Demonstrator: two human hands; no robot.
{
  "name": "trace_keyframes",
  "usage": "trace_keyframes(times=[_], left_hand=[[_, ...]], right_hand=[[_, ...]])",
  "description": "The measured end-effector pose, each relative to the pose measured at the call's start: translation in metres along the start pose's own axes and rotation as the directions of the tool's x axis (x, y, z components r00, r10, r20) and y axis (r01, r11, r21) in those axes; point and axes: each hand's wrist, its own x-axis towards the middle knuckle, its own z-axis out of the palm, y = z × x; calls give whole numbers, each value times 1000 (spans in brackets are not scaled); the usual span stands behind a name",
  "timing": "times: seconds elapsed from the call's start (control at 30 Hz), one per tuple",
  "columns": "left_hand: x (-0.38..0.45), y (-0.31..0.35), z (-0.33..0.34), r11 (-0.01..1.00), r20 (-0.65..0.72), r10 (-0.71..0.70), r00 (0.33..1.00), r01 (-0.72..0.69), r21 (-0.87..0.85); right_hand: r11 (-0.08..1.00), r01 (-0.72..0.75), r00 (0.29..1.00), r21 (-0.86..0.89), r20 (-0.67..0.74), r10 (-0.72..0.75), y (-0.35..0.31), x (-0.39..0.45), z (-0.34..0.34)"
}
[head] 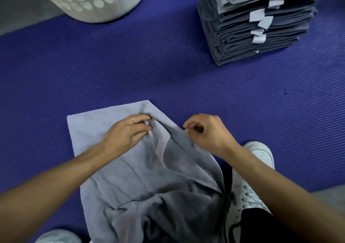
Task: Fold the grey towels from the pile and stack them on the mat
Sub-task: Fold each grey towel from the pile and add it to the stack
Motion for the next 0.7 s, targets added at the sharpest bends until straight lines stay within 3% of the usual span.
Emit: trace_keyframes(times=[0.17,0.23,0.37,0.47,0.57,0.7], left_hand=[[0,3,0,998,32,-57,998,57,5],[0,8,-5,998,55,-58,997,57,17],[9,39,-7,964,68,-268,961,267,18],[16,56,9,934,91,-351,932,341,105],[9,52,18,942,55,-331,942,326,80],[-5,38,15,954,35,-283,958,286,-93]], right_hand=[[935,236,970,-266,117,-212,-2,-13,16],[922,240,967,-304,152,-202,1,-10,17],[914,189,978,-359,151,-143,10,4,11],[889,207,976,-408,156,-155,14,8,7],[833,287,958,-473,135,-254,17,6,14],[807,364,929,-464,117,-352,18,5,22]])
